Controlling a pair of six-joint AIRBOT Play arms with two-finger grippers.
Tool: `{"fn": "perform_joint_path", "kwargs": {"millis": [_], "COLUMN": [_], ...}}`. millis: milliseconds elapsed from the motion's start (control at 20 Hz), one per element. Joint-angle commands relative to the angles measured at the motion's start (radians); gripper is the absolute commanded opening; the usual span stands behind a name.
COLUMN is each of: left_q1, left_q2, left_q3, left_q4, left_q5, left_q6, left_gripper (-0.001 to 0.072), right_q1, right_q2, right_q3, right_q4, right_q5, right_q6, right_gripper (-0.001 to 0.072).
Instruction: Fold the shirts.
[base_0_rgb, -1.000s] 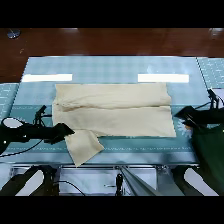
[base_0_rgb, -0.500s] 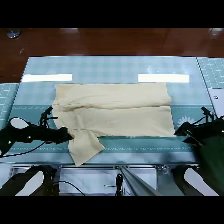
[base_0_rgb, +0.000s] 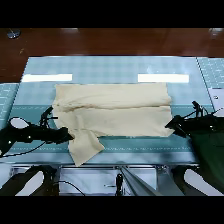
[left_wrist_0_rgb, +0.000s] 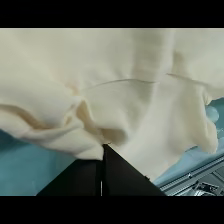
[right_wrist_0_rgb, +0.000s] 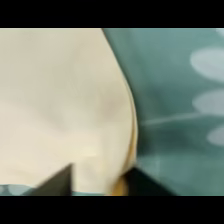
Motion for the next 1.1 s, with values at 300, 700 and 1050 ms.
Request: {"fn": "perform_joint_path", "kwargs": {"millis": [300,700,1050], "left_q1": [0.002,0.000,0.000], "left_q2": [-0.028,-0.444,-0.652], "left_q3": [0.281,0.711,1.025], "left_q4": [0.004,0.002,-0.005], "left_q5": [0.051,0.085,0.059], "left_q6": [-0.041,-0.187,-0.245], "left_gripper": [0.0026,0.0026,0.0026], "right_q1": [0.004,0.109,0.128], "right_q2": [-0.055,-0.338,-0.544], "right_q3": [0.209,0.555,0.831], "right_q4": [0.082,0.158,0.170], "right_q5": [-0.021,-0.047,-0.052], "right_q6": [-0.092,-0.097,-0.009], "right_gripper": [0.0023,0.0023,0.0023]}}
